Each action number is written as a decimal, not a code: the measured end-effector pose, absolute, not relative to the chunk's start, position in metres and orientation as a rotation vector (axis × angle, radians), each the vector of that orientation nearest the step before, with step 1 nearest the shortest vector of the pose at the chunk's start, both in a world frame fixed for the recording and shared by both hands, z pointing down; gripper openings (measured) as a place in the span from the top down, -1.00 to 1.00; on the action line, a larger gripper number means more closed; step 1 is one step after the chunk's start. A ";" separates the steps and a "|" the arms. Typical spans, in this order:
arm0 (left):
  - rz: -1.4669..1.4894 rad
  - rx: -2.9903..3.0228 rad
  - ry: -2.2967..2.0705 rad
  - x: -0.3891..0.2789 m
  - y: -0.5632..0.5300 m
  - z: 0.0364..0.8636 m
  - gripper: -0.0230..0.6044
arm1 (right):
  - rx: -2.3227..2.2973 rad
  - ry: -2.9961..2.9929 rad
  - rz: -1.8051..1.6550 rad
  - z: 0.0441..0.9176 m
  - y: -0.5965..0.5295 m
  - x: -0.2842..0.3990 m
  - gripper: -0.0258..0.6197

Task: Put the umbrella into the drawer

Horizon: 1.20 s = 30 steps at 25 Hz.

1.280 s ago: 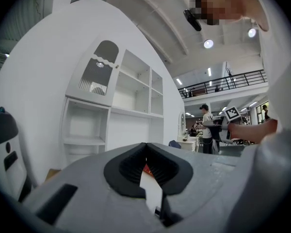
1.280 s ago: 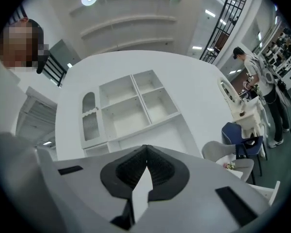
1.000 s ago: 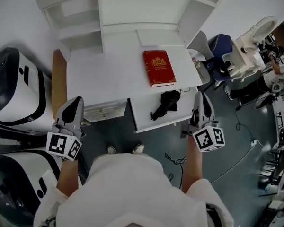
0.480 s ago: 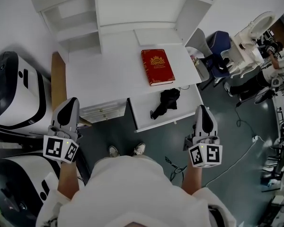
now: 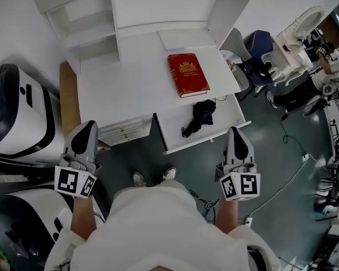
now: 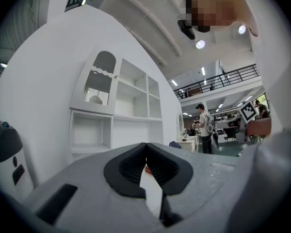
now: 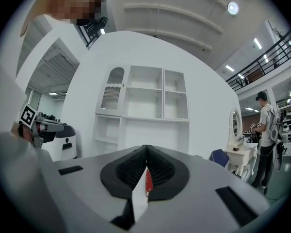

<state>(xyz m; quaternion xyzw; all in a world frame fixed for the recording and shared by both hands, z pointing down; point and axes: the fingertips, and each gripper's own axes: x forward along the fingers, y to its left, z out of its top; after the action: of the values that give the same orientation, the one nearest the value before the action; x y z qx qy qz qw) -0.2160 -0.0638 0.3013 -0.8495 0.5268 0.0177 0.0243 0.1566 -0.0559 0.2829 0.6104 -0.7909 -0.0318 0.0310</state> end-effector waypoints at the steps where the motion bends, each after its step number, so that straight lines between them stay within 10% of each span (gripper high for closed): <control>1: 0.053 -2.633 1.625 -0.217 -0.063 0.303 0.88 | 1.884 -2.434 -0.095 0.284 -0.054 0.155 0.92; 30: 0.065 -2.603 1.779 -0.261 -0.055 0.319 0.88 | 1.801 -2.447 -0.069 0.306 -0.078 0.113 0.92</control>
<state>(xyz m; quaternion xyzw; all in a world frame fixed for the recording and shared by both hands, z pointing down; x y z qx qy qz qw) -0.2615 -0.0552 0.3191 -0.8253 0.5642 0.0207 -0.0059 0.1130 -0.0777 0.3059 0.5918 -0.8042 -0.0228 0.0512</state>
